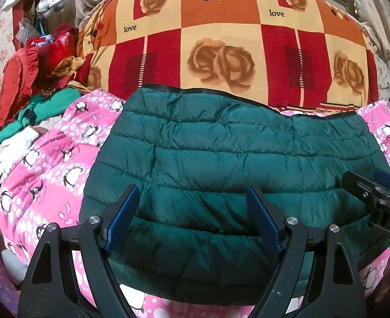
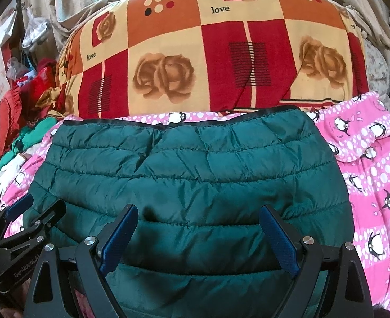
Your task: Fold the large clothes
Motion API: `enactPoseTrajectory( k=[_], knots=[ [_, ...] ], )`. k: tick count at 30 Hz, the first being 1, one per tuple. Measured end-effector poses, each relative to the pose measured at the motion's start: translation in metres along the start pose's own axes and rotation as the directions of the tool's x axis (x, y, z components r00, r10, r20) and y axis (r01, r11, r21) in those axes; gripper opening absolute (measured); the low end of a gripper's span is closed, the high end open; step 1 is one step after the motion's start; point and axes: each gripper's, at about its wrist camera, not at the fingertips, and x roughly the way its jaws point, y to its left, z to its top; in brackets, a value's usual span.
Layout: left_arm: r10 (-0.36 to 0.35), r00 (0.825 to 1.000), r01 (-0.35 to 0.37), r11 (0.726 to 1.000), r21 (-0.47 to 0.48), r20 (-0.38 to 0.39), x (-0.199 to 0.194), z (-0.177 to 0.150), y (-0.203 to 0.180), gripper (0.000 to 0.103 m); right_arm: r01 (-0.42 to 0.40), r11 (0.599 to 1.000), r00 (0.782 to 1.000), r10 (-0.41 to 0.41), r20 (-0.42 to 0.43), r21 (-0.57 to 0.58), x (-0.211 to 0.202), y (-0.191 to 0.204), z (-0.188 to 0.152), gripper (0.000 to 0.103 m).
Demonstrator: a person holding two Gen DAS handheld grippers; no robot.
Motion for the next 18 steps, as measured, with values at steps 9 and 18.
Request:
enactPoseTrajectory(
  k=[9,18],
  knots=[
    [-0.001,1.0,0.001,1.0,-0.006,-0.006,0.0004,-0.0003,-0.0006,0.083,-0.003,1.0,1.0,0.003,0.001,0.008,0.0,-0.0001,-0.0001,0.091],
    [-0.001,1.0,0.001,1.0,-0.004,-0.011,0.0008,-0.0007,-0.0001,0.083,0.001,1.0,1.0,-0.001,0.0,0.001,0.0002,0.0009,-0.0003,0.091]
  ],
)
